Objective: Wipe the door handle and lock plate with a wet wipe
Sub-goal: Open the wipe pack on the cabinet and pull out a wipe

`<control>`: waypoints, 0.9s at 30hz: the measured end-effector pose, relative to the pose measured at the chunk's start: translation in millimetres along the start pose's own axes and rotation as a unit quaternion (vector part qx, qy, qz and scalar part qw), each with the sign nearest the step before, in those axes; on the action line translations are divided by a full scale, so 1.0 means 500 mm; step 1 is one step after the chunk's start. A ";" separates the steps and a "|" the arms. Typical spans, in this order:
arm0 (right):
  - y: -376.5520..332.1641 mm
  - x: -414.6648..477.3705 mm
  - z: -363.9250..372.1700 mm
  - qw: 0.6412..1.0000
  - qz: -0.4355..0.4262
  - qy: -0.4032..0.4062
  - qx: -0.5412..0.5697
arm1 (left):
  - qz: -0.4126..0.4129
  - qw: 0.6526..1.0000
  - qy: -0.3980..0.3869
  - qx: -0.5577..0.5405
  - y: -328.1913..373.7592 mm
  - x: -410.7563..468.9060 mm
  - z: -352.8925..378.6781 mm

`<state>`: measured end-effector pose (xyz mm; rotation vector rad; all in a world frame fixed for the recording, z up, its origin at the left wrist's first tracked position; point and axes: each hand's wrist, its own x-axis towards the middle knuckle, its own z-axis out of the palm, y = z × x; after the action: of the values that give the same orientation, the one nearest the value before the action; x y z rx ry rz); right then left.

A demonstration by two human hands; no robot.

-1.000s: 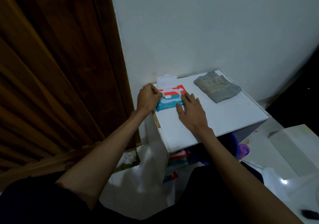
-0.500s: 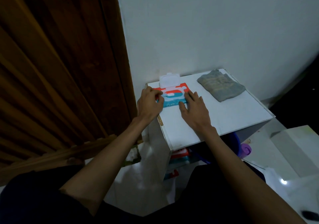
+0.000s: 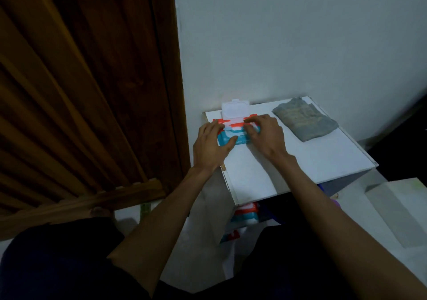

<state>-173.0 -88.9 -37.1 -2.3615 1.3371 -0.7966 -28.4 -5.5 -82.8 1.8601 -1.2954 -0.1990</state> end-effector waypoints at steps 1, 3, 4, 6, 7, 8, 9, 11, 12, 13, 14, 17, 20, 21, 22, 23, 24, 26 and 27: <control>-0.007 0.016 -0.004 1.000 -0.004 -0.014 -0.018 | -0.004 1.000 -0.003 0.010 -0.001 0.001 0.000; -0.015 0.043 -0.011 0.997 -0.005 -0.050 -0.051 | -0.013 1.000 -0.008 0.022 -0.001 0.001 0.001; -0.019 0.053 -0.015 0.995 -0.006 -0.072 -0.063 | -0.014 1.000 -0.008 0.026 -0.001 0.000 0.001; -0.025 0.066 -0.019 0.989 -0.011 -0.115 -0.090 | -0.014 0.999 -0.009 0.030 -0.001 0.000 0.002; -0.026 0.071 -0.019 0.987 -0.011 -0.131 -0.097 | -0.014 0.999 -0.010 0.031 -0.002 0.001 0.003; -0.027 0.074 -0.018 0.986 -0.006 -0.136 -0.099 | -0.014 0.999 -0.011 0.033 -0.003 0.001 0.004; -0.028 0.076 -0.017 0.986 0.002 -0.135 -0.102 | -0.014 0.999 -0.014 0.035 -0.004 0.002 0.004; -0.036 0.079 -0.011 0.984 0.017 -0.130 -0.117 | -0.013 0.999 -0.019 0.038 -0.005 0.003 0.005; -0.042 0.080 -0.007 0.983 0.024 -0.128 -0.129 | -0.011 0.999 -0.021 0.040 -0.005 0.003 0.005; -0.047 0.082 -0.003 0.982 0.032 -0.124 -0.139 | -0.010 0.999 -0.022 0.042 -0.006 0.004 0.005; -0.052 0.083 0.000 0.981 0.042 -0.121 -0.143 | -0.007 0.999 -0.023 0.044 -0.006 0.003 0.005; -0.062 0.091 0.010 0.979 0.070 -0.137 -0.133 | 0.005 0.999 -0.025 0.047 -0.009 0.003 0.006; -0.067 0.099 0.014 0.974 0.070 -0.172 -0.133 | 0.011 0.998 -0.026 0.049 -0.010 0.005 0.005; -0.068 0.101 0.014 0.970 0.064 -0.186 -0.139 | 0.013 0.998 -0.026 0.049 -0.011 0.005 0.005; -0.067 0.101 0.013 0.968 0.057 -0.198 -0.143 | 0.012 0.998 -0.028 0.048 -0.011 0.005 0.005; -0.066 0.103 0.011 0.967 0.051 -0.204 -0.141 | 0.010 0.999 -0.029 0.045 -0.011 0.006 0.005; -0.063 0.105 0.009 0.968 0.046 -0.208 -0.134 | 0.009 0.999 -0.031 0.043 -0.011 0.006 0.005; -0.058 0.109 0.005 0.971 0.033 -0.207 -0.112 | 0.010 0.998 -0.033 0.043 -0.010 0.008 0.004; -0.056 0.110 0.001 0.973 0.026 -0.205 -0.103 | 0.012 0.998 -0.034 0.043 -0.009 0.009 0.003</control>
<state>-131.2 -121.4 -5.7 -2.4541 1.3418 -0.1404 -24.0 -9.4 -85.6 1.9244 -1.3920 -0.1989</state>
